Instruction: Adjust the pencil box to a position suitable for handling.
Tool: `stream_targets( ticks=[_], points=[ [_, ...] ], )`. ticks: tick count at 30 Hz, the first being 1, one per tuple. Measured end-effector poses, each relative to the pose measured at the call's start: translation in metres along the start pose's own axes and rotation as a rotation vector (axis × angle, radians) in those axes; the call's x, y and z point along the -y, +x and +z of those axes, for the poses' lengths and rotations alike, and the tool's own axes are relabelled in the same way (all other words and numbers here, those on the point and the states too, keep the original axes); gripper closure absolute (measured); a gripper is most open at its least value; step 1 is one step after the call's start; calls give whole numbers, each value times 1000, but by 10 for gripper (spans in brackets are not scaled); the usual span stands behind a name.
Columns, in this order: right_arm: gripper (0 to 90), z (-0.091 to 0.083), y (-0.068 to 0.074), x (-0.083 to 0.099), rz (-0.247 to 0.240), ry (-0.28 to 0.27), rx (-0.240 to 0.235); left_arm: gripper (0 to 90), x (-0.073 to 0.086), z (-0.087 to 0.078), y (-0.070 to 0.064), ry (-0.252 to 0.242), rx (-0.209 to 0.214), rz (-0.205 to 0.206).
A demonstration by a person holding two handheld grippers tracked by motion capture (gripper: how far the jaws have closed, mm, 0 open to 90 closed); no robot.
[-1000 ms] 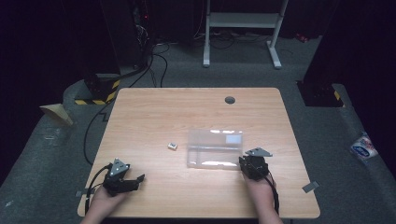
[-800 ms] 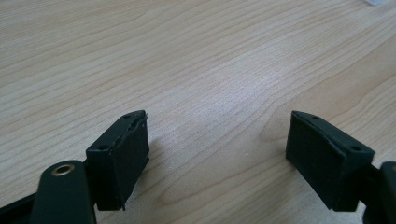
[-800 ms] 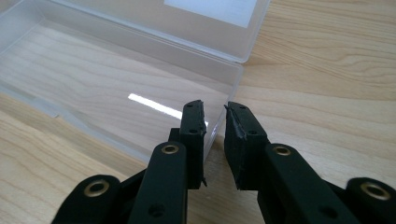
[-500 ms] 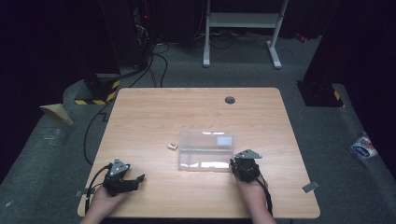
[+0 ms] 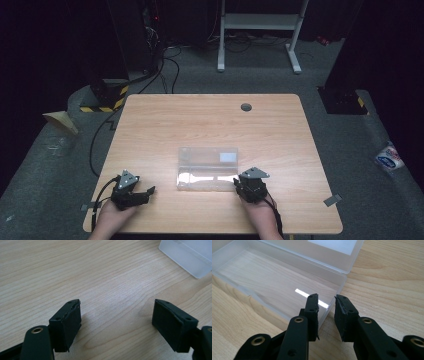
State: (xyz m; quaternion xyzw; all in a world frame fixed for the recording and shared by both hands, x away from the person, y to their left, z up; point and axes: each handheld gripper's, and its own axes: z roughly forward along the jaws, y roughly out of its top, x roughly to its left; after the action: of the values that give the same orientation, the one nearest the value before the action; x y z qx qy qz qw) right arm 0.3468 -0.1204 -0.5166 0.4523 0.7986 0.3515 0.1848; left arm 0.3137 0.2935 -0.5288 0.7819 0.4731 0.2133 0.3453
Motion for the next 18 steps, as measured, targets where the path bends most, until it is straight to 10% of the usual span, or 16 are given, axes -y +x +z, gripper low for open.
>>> stream_targets(
  ticks=[7,18],
  points=[
    [718,-2,0,2,-12,-13,4,322,-16,6,-22,28,59,-28],
    [707,-4,-14,2,-22,11,-21,412,-45,39,-67,30,3,-1]
  ],
)
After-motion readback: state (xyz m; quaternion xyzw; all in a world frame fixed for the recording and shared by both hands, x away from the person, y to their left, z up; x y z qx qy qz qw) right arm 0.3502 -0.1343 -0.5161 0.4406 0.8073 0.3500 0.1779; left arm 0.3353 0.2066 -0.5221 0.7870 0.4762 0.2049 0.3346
